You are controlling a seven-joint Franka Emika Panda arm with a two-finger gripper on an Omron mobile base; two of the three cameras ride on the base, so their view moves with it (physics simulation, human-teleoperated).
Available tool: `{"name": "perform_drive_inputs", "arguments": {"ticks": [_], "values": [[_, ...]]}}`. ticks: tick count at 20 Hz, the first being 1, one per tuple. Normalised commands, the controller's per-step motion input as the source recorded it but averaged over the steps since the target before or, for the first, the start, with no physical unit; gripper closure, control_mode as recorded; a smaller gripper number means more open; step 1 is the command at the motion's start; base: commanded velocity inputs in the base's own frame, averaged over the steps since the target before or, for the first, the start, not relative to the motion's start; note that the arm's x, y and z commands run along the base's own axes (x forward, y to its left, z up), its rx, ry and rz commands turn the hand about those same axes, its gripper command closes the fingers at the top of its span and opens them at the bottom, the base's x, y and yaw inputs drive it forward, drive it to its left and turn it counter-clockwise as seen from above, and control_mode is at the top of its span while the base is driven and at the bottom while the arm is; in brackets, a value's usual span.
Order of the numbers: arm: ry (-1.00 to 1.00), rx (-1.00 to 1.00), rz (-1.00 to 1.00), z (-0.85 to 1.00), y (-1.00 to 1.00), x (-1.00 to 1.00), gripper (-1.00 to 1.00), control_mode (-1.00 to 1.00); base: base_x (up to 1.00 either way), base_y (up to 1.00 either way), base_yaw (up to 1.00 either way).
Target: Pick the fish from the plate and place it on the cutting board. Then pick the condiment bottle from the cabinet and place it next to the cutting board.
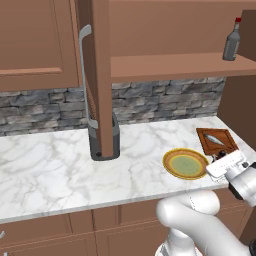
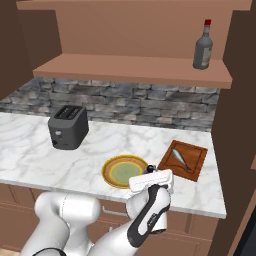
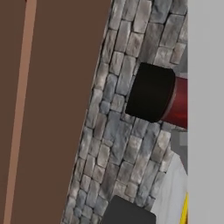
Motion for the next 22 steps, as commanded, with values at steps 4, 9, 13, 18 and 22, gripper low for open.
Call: {"name": "perform_drive_inputs", "arguments": {"ticks": [4,9,13,18,22], "values": [[0.00,0.00,0.00,-0.07,0.00,0.04,1.00,-1.00,0.00,0.00,0.00],[0.00,0.00,0.00,-0.02,0.00,0.01,1.00,-1.00,0.00,0.00,0.00],[0.00,0.00,0.00,0.09,-0.12,-0.01,1.00,-1.00,0.00,0.00,0.00],[0.04,0.00,0.00,0.12,-0.25,-0.15,1.00,-1.00,0.00,0.00,0.00],[0.04,0.00,0.00,0.01,-0.22,-0.09,1.00,-1.00,0.00,0.00,0.00]]}}
